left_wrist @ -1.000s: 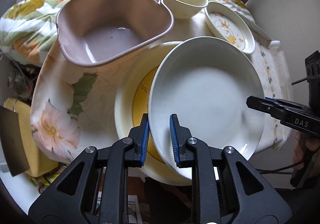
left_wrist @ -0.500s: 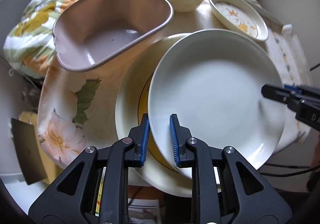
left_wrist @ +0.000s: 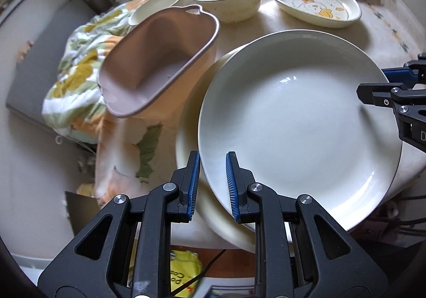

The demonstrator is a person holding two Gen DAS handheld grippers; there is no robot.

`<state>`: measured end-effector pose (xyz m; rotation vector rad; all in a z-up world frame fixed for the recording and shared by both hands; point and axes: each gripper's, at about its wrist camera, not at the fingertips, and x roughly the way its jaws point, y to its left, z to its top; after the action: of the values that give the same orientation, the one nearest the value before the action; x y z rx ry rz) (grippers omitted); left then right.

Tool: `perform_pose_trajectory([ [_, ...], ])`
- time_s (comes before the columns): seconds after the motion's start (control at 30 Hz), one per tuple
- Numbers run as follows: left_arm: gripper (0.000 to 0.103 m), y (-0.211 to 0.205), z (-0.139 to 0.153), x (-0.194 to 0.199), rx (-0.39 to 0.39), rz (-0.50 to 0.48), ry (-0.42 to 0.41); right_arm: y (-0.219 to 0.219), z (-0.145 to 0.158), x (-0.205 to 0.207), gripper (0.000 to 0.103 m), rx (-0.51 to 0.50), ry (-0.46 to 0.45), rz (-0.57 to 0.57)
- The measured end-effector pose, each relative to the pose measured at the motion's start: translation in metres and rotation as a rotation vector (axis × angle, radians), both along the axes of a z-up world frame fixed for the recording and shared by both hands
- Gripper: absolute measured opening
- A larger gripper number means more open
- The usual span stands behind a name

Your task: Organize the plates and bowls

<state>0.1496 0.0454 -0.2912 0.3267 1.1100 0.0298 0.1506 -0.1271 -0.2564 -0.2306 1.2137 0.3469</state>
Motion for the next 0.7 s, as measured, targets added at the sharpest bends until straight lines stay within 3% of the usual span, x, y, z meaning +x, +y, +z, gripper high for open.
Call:
perform_pose_trajectory([
  [0.3, 0.018, 0.0077, 0.0037, -0.0049, 0.008, 0.006, -0.016, 0.0029, 0.0006, -0.0010, 0.022, -0.031, -0.017, -0.002],
  [0.7, 0.018, 0.0094, 0.0049, -0.0052, -0.038, 0.020, -0.013, 0.0028, 0.0016, -0.0036, 0.022, -0.016, -0.028, -0.031],
])
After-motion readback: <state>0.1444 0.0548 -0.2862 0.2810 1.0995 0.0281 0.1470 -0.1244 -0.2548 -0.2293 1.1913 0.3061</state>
